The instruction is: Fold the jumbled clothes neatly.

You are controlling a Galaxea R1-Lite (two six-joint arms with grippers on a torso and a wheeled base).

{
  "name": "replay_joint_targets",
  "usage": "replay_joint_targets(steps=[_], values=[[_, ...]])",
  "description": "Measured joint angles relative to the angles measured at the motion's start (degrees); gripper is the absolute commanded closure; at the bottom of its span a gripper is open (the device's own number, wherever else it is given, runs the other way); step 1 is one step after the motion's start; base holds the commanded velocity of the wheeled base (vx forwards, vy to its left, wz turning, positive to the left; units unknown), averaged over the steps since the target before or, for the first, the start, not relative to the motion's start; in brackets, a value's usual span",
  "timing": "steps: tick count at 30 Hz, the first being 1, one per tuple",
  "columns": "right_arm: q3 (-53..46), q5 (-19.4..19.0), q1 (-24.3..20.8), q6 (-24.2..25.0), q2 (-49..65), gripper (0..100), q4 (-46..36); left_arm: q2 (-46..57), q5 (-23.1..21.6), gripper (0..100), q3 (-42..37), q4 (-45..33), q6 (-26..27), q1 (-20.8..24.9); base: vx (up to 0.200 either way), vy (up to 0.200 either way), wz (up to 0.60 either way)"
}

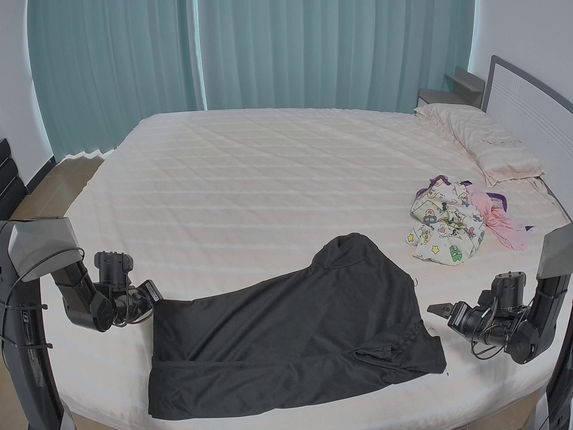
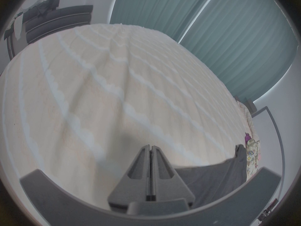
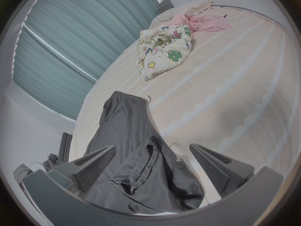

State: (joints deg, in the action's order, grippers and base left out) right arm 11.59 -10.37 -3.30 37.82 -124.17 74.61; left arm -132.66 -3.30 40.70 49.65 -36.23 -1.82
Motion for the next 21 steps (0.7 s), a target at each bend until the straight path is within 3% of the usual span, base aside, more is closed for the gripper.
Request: replay_joint_targets(steps=[10,21], values=[[0.0,0.0,0.1,0.0,0.0,0,0.0,-1.9,3.5,100,5.5,-0.2,-0.1,-2.3,0.000,0.000,0.00],[0.0,0.0,0.1,0.1,0.0,0,0.0,-5.2,4.0,100,10.0,-0.1,0.0,-3.2,0.000,0.000,0.00]])
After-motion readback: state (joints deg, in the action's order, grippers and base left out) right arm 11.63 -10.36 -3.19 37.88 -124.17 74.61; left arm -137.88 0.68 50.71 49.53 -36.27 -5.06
